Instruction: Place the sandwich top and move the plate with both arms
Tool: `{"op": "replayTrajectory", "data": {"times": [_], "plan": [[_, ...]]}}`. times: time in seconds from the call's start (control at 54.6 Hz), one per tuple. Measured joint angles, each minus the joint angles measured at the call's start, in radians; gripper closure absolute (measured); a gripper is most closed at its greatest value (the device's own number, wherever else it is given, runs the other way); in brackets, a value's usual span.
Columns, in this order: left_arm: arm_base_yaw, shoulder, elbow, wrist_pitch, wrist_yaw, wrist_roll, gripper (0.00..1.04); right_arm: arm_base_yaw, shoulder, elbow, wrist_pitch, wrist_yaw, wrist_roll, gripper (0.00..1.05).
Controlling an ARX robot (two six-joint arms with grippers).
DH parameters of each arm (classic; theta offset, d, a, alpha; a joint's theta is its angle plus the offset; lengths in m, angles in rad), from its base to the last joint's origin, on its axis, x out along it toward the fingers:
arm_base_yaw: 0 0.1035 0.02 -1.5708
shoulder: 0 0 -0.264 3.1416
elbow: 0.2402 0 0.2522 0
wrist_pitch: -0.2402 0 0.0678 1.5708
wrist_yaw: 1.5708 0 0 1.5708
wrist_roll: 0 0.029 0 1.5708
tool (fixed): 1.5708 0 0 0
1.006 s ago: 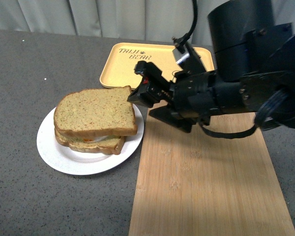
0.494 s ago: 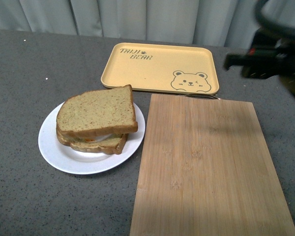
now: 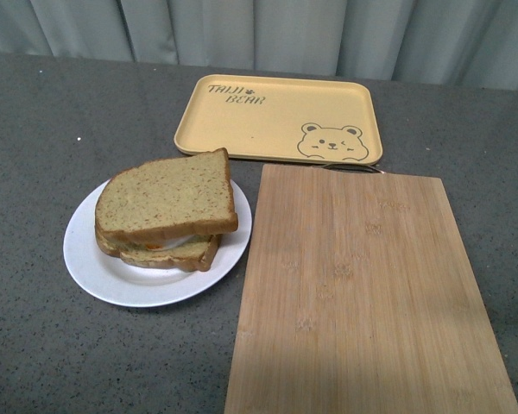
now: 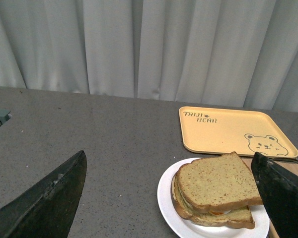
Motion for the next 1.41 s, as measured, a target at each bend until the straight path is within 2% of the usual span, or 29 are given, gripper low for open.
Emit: {"op": "replayTrajectory", "data": {"times": [0.183, 0.238, 0.274, 0.329, 0.64, 1.409], "plan": [[0.0, 0.0, 0.0, 0.0, 0.0, 0.0, 0.07, -0.026, -0.176, -0.039, -0.122, -0.035, -0.002, 1.04], [0.0, 0.0, 0.0, 0.0, 0.0, 0.0, 0.07, -0.04, -0.263, -0.038, -0.232, -0.054, -0.002, 1.04], [0.0, 0.0, 0.0, 0.0, 0.0, 0.0, 0.07, -0.087, -0.353, -0.04, -0.316, -0.11, -0.003, 1.04], [0.0, 0.0, 0.0, 0.0, 0.0, 0.0, 0.07, -0.114, -0.443, -0.047, -0.379, -0.112, -0.002, 1.04], [0.0, 0.0, 0.0, 0.0, 0.0, 0.0, 0.07, -0.117, -0.721, -0.075, -0.623, -0.12, -0.002, 1.04], [0.0, 0.0, 0.0, 0.0, 0.0, 0.0, 0.07, -0.117, -1.061, -0.075, -0.946, -0.122, -0.002, 1.04]]}}
